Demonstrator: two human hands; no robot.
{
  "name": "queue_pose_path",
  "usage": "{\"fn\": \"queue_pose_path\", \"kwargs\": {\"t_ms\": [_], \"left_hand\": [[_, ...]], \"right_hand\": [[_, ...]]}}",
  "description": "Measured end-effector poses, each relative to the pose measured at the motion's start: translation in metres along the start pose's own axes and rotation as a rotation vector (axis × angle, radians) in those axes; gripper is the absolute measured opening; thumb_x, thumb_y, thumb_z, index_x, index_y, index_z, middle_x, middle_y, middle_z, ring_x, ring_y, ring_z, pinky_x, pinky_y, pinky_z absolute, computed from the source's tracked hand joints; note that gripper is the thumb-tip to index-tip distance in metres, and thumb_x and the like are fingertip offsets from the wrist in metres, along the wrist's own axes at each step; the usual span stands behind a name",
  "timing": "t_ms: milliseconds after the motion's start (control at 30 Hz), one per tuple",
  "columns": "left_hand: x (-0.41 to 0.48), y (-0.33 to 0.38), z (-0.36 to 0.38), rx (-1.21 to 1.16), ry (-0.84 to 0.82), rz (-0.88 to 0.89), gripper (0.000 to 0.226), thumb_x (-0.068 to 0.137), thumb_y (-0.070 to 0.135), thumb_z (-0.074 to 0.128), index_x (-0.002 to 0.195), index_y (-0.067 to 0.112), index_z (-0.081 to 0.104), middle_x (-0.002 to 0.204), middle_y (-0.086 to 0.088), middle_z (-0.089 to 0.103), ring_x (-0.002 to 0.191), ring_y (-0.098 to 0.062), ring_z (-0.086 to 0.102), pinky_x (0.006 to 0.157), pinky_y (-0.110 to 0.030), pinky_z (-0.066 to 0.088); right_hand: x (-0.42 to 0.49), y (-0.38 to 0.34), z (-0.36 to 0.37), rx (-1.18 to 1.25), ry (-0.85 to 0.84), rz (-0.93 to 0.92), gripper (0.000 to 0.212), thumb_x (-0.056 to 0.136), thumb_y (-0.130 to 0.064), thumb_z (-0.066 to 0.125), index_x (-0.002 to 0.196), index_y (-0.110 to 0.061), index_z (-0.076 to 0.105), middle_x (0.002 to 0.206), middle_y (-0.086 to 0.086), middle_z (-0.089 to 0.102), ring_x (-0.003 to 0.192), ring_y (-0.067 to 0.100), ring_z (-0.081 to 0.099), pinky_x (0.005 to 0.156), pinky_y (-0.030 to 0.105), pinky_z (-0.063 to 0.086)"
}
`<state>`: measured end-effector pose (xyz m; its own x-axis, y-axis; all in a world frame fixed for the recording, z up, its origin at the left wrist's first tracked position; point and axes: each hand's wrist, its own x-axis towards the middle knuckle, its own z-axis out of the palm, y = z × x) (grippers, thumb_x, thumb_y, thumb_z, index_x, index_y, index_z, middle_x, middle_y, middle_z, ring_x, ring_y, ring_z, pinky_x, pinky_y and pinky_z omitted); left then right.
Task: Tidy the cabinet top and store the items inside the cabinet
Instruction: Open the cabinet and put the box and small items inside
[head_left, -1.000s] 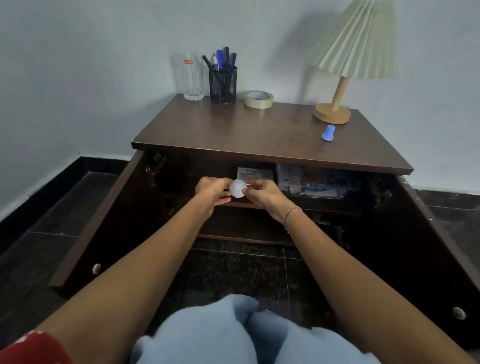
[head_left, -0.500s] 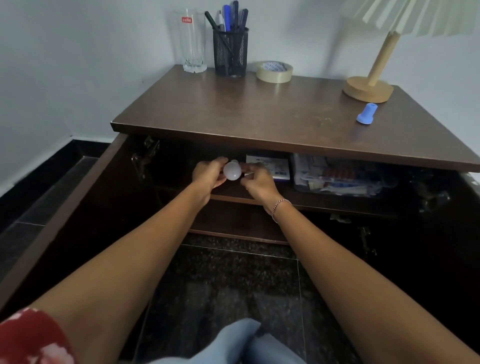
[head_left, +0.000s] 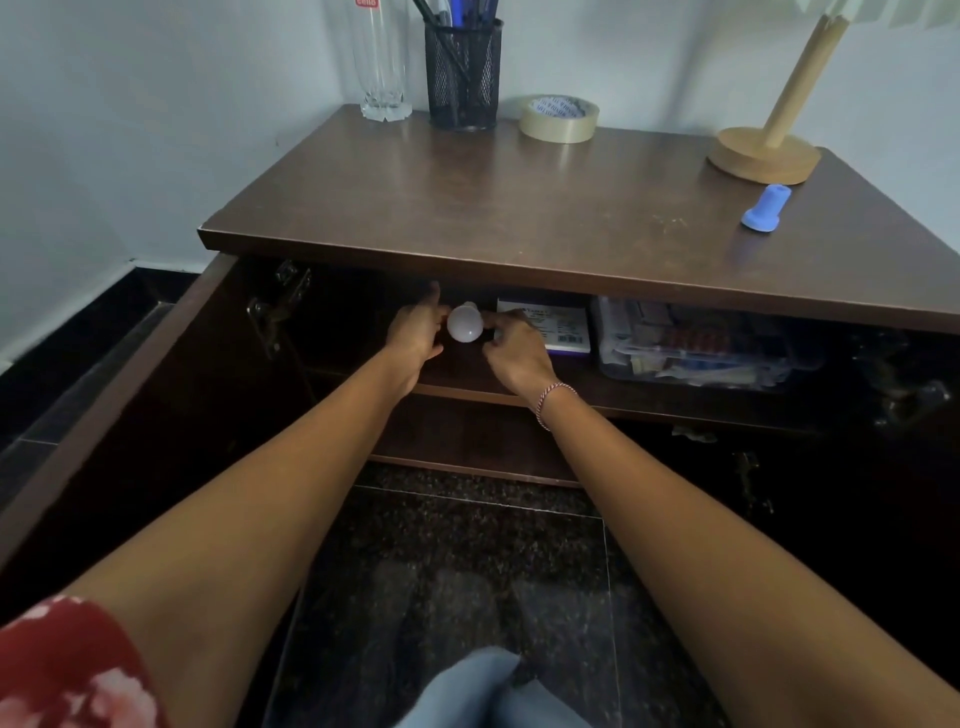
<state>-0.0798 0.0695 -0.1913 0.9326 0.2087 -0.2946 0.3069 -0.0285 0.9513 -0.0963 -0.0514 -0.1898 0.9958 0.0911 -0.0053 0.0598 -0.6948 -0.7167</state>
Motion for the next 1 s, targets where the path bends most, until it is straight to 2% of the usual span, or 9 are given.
{"fn": "queue_pose_path", "kwargs": {"t_ms": [133,367,467,567,667,733,867,933,1000], "left_hand": [[-0.003,0.005,-0.001,0.04,0.026,0.035,0.057,0.1,0.049,0.021,0.131,0.016,0.055,0.139,-0.003,0.051,0.129,-0.019,0.045,0.1,-0.035,0.037],[-0.022,0.013,-0.004,0.042,0.034,0.031,0.056,0.1,0.048,0.02,0.13,0.015,0.055,0.135,-0.005,0.055,0.126,-0.02,0.048,0.103,-0.037,0.038],[-0.035,0.017,-0.003,0.03,0.041,0.022,0.056,0.101,0.046,0.022,0.127,0.012,0.057,0.13,-0.006,0.059,0.121,-0.019,0.052,0.095,-0.033,0.04],[-0.051,0.023,-0.006,0.036,0.043,0.014,0.055,0.101,0.044,0.023,0.124,0.01,0.06,0.124,-0.007,0.062,0.115,-0.019,0.057,0.085,-0.029,0.042],[-0.071,0.035,-0.008,0.06,0.045,0.015,0.052,0.102,0.041,0.025,0.116,0.008,0.063,0.118,-0.009,0.065,0.105,-0.018,0.058,0.084,-0.031,0.043],[-0.085,0.044,-0.008,0.086,0.039,0.02,0.049,0.102,0.038,0.027,0.113,0.008,0.064,0.115,-0.009,0.066,0.103,-0.018,0.059,0.085,-0.032,0.044],[-0.116,0.065,-0.008,0.153,-0.03,0.002,0.045,0.102,0.035,0.03,0.11,0.008,0.065,0.11,-0.01,0.068,0.101,-0.02,0.063,0.083,-0.032,0.048],[-0.133,0.078,-0.007,0.191,-0.078,-0.02,0.043,0.102,0.033,0.031,0.111,0.007,0.065,0.106,-0.011,0.069,0.09,-0.019,0.066,0.075,-0.029,0.051],[-0.147,0.092,-0.005,0.219,-0.146,-0.015,0.041,0.102,0.03,0.033,0.112,0.005,0.064,0.1,-0.011,0.07,0.08,-0.017,0.066,0.07,-0.027,0.051]], "right_hand": [[0.0,-0.003,-0.002,-0.074,0.043,0.001,0.046,0.093,-0.004,0.048,0.138,-0.011,0.046,0.137,0.015,0.047,0.124,0.03,0.049,0.103,0.032,0.041],[-0.013,-0.012,-0.017,-0.103,0.126,0.053,0.041,0.092,-0.002,0.048,0.133,-0.005,0.05,0.135,0.018,0.05,0.12,0.034,0.053,0.094,0.034,0.046],[-0.023,-0.016,-0.029,-0.048,0.117,0.116,0.039,0.093,-0.004,0.048,0.131,-0.005,0.052,0.132,0.018,0.053,0.115,0.033,0.057,0.088,0.03,0.047],[-0.036,-0.019,-0.041,0.034,0.1,0.164,0.037,0.093,-0.004,0.049,0.129,-0.004,0.055,0.131,0.016,0.056,0.118,0.031,0.056,0.098,0.032,0.045],[-0.054,-0.022,-0.053,0.172,0.098,0.189,0.039,0.092,-0.003,0.049,0.131,-0.006,0.054,0.131,0.013,0.057,0.117,0.028,0.057,0.101,0.04,0.048],[-0.067,-0.026,-0.062,0.268,0.094,0.179,0.041,0.092,-0.001,0.048,0.132,-0.008,0.054,0.131,0.01,0.058,0.12,0.023,0.055,0.101,0.039,0.048],[-0.094,-0.039,-0.086,0.327,0.065,0.121,0.039,0.094,-0.002,0.045,0.131,-0.011,0.056,0.128,0.005,0.06,0.118,0.017,0.056,0.087,0.028,0.051],[-0.105,-0.047,-0.1,0.328,0.056,0.088,0.037,0.095,-0.002,0.044,0.127,-0.012,0.058,0.125,0.003,0.062,0.116,0.013,0.056,0.08,0.024,0.049],[-0.113,-0.056,-0.114,0.315,0.054,0.064,0.034,0.094,-0.002,0.044,0.122,-0.011,0.062,0.115,0.004,0.064,0.105,0.011,0.057,0.078,0.025,0.049]]}}
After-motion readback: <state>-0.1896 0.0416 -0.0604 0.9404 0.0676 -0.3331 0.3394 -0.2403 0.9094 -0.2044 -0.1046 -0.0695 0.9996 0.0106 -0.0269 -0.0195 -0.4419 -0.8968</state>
